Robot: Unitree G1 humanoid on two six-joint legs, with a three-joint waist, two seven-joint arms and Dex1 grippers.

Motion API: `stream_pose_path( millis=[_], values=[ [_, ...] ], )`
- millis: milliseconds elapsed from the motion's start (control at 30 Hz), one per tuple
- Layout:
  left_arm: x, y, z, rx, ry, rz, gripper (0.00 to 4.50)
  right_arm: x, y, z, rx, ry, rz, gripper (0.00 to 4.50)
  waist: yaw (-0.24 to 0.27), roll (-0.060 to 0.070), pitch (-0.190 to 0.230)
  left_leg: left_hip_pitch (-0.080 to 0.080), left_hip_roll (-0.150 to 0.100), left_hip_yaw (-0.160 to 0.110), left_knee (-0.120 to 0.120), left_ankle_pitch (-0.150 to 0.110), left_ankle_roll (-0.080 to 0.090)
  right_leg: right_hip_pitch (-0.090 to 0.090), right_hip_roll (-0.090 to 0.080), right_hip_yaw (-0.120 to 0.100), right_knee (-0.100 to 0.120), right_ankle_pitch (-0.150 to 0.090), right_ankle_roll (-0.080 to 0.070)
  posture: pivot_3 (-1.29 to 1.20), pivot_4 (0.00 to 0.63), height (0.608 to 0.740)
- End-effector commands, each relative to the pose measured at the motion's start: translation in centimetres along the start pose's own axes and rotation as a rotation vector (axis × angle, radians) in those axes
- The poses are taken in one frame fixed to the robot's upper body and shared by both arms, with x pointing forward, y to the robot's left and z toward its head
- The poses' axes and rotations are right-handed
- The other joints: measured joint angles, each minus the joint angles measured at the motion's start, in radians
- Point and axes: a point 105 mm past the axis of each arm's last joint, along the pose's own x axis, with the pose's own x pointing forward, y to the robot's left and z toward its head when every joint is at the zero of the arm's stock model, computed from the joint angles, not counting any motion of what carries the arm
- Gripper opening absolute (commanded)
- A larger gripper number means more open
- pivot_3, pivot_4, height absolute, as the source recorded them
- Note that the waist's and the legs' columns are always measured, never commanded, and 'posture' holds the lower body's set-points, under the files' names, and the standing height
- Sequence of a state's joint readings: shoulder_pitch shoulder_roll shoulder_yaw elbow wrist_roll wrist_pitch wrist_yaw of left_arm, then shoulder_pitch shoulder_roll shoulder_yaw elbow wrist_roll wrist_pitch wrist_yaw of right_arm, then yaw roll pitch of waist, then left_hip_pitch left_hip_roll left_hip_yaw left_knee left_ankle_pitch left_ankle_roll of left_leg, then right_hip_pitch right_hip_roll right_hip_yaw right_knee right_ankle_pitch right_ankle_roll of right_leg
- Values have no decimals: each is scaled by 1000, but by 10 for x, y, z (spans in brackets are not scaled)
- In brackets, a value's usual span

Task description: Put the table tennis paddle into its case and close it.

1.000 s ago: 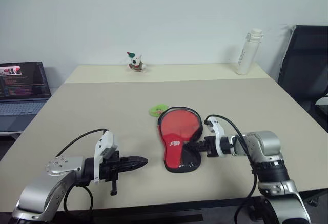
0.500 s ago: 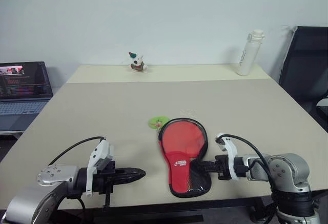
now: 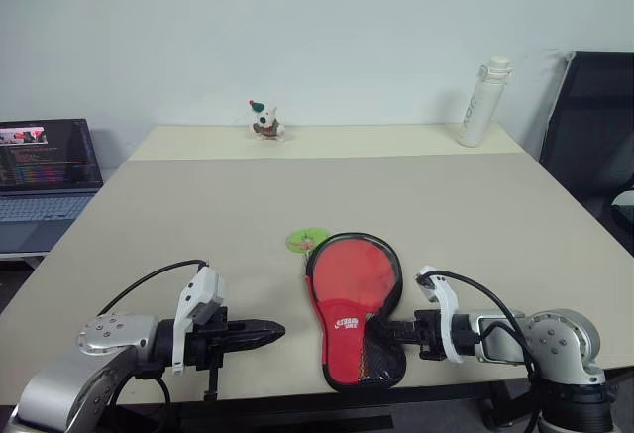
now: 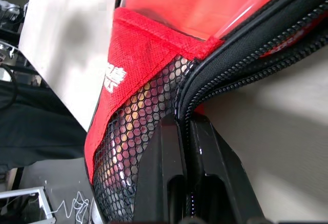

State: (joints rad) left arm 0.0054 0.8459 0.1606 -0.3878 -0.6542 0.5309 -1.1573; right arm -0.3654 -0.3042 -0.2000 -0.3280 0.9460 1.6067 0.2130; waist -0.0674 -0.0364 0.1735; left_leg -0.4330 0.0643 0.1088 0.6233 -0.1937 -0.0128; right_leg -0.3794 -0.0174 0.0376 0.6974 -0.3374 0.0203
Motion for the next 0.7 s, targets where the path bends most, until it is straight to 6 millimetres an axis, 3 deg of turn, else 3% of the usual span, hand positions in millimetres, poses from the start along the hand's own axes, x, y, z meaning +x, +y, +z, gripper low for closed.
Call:
stream_pose_path(
  millis=[33,233,333,433,533,700],
  values=[
    [0,3,6,34,-18,24,0,-11,-6,1,-13,-33,-54,1461,2,0,0,0,0,0,0,0,0,0,0,0,0,0,0,0,150,740],
    [1,7,6,29,-27,69,0,-29,-7,-8,-43,-78,-78,3475,14,-1,0,0,0,0,0,0,0,1,0,0,-1,0,0,0,150,740],
    [1,12,7,24,-35,96,0,-49,14,0,-138,-131,61,4471,25,-1,-1,0,-1,-1,1,-1,1,1,-1,-1,-1,0,1,0,150,740],
    [0,26,8,30,-40,176,0,-59,27,16,-237,-194,130,4471,26,-1,-1,0,-1,-1,1,-1,2,2,-1,-1,-1,0,1,0,150,740],
    [0,47,14,44,-77,281,0,-56,36,41,-348,-292,131,4471,18,-1,-1,1,0,-2,1,-1,2,2,1,-1,-1,-2,5,0,150,740],
    [3,63,23,35,-118,349,0,-26,53,71,-571,-376,141,4471,14,-2,-1,1,0,-1,2,-1,2,2,1,0,-1,-2,5,0,150,740]
  ],
)
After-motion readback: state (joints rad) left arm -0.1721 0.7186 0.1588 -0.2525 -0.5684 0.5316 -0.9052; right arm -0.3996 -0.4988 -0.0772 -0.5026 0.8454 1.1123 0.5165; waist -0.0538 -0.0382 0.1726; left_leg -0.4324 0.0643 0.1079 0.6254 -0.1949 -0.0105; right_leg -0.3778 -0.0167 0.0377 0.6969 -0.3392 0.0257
